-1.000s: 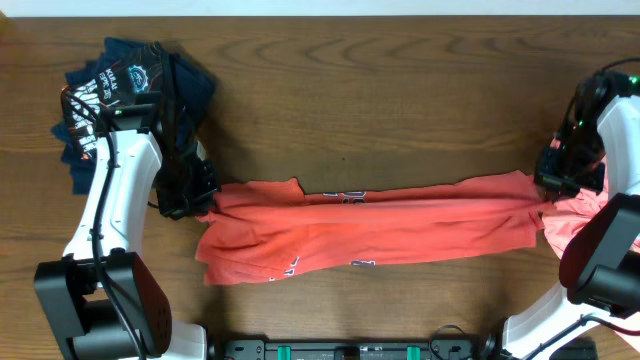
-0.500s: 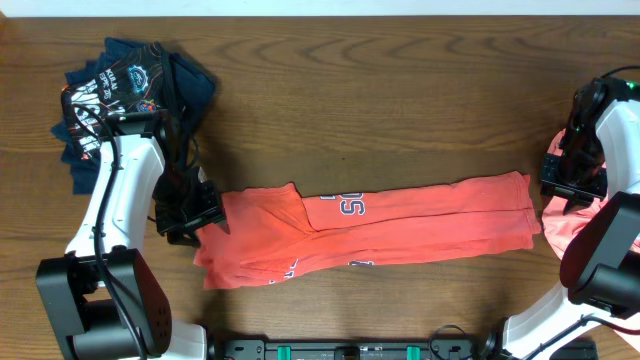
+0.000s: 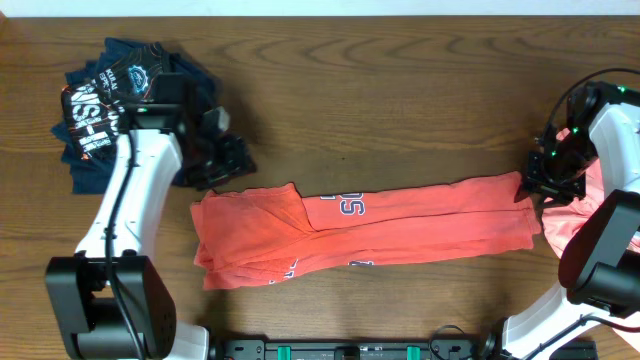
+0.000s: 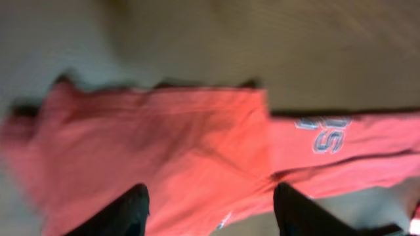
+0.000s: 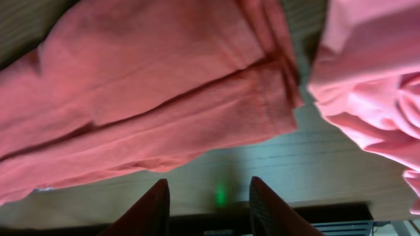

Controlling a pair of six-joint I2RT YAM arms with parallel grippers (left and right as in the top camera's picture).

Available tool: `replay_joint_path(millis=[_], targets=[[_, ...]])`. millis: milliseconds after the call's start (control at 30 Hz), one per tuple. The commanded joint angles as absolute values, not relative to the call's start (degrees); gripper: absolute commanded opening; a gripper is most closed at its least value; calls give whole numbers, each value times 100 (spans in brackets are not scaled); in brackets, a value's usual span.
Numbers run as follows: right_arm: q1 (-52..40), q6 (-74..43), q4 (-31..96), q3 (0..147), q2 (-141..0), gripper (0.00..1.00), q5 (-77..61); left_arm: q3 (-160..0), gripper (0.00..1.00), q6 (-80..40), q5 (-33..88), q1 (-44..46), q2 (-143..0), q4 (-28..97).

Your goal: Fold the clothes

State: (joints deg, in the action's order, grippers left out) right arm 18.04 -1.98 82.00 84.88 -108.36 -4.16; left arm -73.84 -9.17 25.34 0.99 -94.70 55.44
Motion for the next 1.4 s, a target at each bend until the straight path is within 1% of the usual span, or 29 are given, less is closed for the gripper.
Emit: replay_joint_path(millis=[0,67,200,333,500,567,633,667,867,1167,1200,1267,1333,1367], targets=[[1695,-75,8189,8458,-10796,40,-609,-7207,66,-1177,2523,497,-9500,5157],[1682,-75,8191,8458,-10796,40,-609,-7185,67,-1341,2327,703,-9618,4897],[1682,-78,8202,8458,-10796,40,-628,-7183,66,-1527,2300,1015,-10018,4449],[1684,-75,8246,8458,-10796,43,-626,-7183,67,-1688,2285,1127,-10471,4311],[1684,-78,8241,8458,-10796,43,-626,-7185,66,-1728,2287,1201,-10938,4294],[1684,-78,8226,8458,-10796,43,-628,-7183,66,-1728,2287,1229,-11024,4311],[1684,-78,8213,8458,-10796,43,-628,-7183,60,-1730,2287,1273,-11089,4346],[1684,-78,8208,8458,-10796,43,-628,-7183,59,-1728,2287,1302,-11113,4375],[1684,-78,8208,8458,-10796,42,-628,-7107,59,-1728,1848,1531,-11135,4401],[1684,-78,8211,8458,-10796,41,-628,-6908,57,-1813,1660,1723,-11135,4169],[1686,-75,8208,8458,-10796,41,-626,-6897,56,-1813,1660,1723,-11135,4152],[1686,-75,8208,8458,-10796,40,-626,-6884,47,-1813,1660,1723,-11135,4145],[1684,-75,8208,8458,-10796,40,-628,-6884,33,-1813,1662,1723,-11135,4145],[1684,-75,8208,8458,-10796,39,-628,-6884,24,-1813,1662,1723,-11135,4143]])
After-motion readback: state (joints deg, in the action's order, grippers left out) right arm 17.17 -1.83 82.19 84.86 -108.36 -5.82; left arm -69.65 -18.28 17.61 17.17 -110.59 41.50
